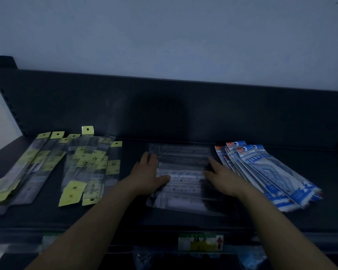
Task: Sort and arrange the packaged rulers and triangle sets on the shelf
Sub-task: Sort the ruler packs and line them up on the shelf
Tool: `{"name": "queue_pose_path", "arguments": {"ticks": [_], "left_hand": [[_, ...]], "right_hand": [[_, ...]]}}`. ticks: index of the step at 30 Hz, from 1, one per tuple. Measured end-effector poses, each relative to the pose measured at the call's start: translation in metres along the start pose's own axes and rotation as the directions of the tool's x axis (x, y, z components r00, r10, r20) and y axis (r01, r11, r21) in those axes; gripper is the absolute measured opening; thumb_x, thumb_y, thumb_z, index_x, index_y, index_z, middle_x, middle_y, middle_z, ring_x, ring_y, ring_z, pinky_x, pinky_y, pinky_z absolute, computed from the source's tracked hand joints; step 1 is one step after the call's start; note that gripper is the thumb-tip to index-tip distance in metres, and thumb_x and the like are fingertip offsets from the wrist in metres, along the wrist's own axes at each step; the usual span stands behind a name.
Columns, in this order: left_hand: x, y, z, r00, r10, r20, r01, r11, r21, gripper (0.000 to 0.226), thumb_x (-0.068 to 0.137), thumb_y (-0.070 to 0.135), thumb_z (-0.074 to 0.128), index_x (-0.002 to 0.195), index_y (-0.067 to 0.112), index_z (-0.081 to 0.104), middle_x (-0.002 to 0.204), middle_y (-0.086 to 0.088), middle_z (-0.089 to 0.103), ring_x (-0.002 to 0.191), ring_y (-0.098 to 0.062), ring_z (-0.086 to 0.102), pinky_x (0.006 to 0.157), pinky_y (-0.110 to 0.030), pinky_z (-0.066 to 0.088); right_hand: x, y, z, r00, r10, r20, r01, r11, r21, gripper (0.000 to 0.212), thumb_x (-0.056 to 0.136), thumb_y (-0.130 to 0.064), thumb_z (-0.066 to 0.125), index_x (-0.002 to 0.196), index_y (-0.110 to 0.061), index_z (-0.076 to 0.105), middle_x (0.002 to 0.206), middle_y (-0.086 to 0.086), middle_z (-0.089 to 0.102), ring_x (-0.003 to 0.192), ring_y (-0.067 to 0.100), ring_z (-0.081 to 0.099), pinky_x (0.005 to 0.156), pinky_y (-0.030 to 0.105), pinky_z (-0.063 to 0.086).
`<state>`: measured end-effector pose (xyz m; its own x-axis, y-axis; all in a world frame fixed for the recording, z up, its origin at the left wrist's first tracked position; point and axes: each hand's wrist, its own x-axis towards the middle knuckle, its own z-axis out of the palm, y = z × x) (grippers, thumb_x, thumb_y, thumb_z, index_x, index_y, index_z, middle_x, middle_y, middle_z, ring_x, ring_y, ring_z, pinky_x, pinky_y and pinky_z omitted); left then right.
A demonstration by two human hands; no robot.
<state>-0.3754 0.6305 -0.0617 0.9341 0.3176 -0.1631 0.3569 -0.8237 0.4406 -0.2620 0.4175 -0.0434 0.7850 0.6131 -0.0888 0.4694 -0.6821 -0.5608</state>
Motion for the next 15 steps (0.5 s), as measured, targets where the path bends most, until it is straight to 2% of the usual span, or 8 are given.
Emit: {"name": "queue_pose_path", "arguments": {"ticks": [2, 4, 6, 8, 10, 12, 14, 15], "left_hand": [[-0.002, 0.001, 0.0, 1.0, 0.002, 0.0, -0.002, 1.0, -0.006, 0.097, 0.089, 0.061, 0.046, 0.151, 0.015, -0.013, 0.158, -0.007, -0.02, 0.147, -0.029, 0.0, 0.12, -0.039, 0.012], [-0.004, 0.0, -0.002, 1.0, 0.003, -0.031, -0.004, 1.0, -0.016, 0.097, 0.088, 0.063, 0.046, 0.152, 0.016, -0.009, 0.159, -0.007, -0.018, 0.147, -0.029, 0.002, 0.119, -0.041, 0.013], [-0.01, -0.003, -0.005, 0.996, -0.002, -0.086, -0.002, 0.999, -0.043, 0.099, 0.084, 0.066, 0.05, 0.153, 0.017, -0.001, 0.159, -0.007, -0.015, 0.147, -0.029, 0.006, 0.118, -0.043, 0.017], [-0.018, -0.004, -0.01, 0.994, -0.007, -0.109, -0.003, 0.995, -0.099, 0.104, 0.078, 0.067, 0.057, 0.153, 0.018, 0.003, 0.16, -0.005, -0.012, 0.147, -0.027, 0.008, 0.118, -0.041, 0.02], [-0.026, -0.004, -0.013, 0.997, 0.012, -0.076, -0.024, 0.986, -0.165, 0.11, 0.074, 0.066, 0.063, 0.153, 0.02, 0.002, 0.16, 0.0, -0.011, 0.146, -0.024, 0.012, 0.116, -0.038, 0.024], [-0.036, -0.004, -0.012, 0.999, 0.044, -0.016, -0.046, 0.979, -0.198, 0.118, 0.067, 0.069, 0.066, 0.153, 0.025, -0.002, 0.16, 0.004, -0.013, 0.146, -0.023, 0.014, 0.116, -0.038, 0.027], [-0.043, -0.003, -0.005, 0.997, 0.079, 0.02, -0.075, 0.987, -0.145, 0.121, 0.065, 0.073, 0.064, 0.152, 0.029, -0.006, 0.159, 0.006, -0.016, 0.147, -0.021, 0.006, 0.117, -0.039, 0.022], [-0.047, -0.002, 0.0, 0.996, 0.088, 0.034, -0.084, 0.992, -0.092, 0.119, 0.067, 0.073, 0.062, 0.152, 0.029, -0.009, 0.159, 0.005, -0.018, 0.148, -0.021, 0.0, 0.119, -0.04, 0.018]], "right_hand": [[-0.004, -0.002, 0.002, 0.999, -0.013, 0.04, 0.013, 1.0, 0.005, 0.053, 0.097, -0.026, 0.043, 0.147, -0.021, 0.026, 0.147, 0.002, 0.04, 0.137, 0.025, 0.033, 0.11, 0.034, 0.029], [-0.004, -0.001, 0.0, 0.998, -0.051, -0.038, 0.053, 0.997, 0.054, 0.045, 0.091, -0.023, 0.051, 0.135, -0.023, 0.04, 0.137, 0.002, 0.051, 0.127, 0.023, 0.045, 0.106, 0.038, 0.037], [-0.011, 0.0, -0.007, 0.998, -0.064, -0.027, 0.066, 0.994, 0.085, 0.043, 0.086, -0.02, 0.061, 0.125, -0.027, 0.046, 0.125, -0.008, 0.057, 0.113, 0.01, 0.055, 0.095, 0.02, 0.045], [-0.026, -0.002, -0.019, 0.996, -0.068, 0.064, 0.061, 0.992, 0.111, 0.048, 0.083, -0.02, 0.069, 0.121, -0.033, 0.043, 0.118, -0.019, 0.056, 0.096, -0.009, 0.053, 0.076, -0.003, 0.039], [-0.04, 0.002, -0.026, 0.991, -0.057, 0.121, 0.047, 0.995, 0.083, 0.059, 0.08, -0.024, 0.074, 0.129, -0.029, 0.041, 0.121, -0.018, 0.051, 0.095, -0.012, 0.048, 0.071, -0.004, 0.036], [-0.052, 0.004, -0.023, 0.983, -0.011, 0.186, 0.011, 1.0, 0.001, 0.08, 0.079, -0.034, 0.074, 0.144, -0.022, 0.027, 0.132, -0.013, 0.038, 0.114, -0.001, 0.041, 0.085, 0.002, 0.031], [-0.062, 0.008, -0.014, 0.976, 0.007, 0.22, -0.004, 1.0, -0.013, 0.102, 0.077, -0.045, 0.073, 0.151, -0.022, 0.007, 0.153, -0.009, 0.013, 0.14, 0.006, 0.017, 0.108, 0.018, 0.02], [-0.065, 0.01, -0.007, 0.979, -0.006, 0.204, 0.005, 1.0, 0.003, 0.107, 0.076, -0.045, 0.074, 0.151, -0.024, 0.0, 0.157, -0.009, 0.0, 0.144, 0.006, 0.002, 0.114, 0.023, 0.012]]}}
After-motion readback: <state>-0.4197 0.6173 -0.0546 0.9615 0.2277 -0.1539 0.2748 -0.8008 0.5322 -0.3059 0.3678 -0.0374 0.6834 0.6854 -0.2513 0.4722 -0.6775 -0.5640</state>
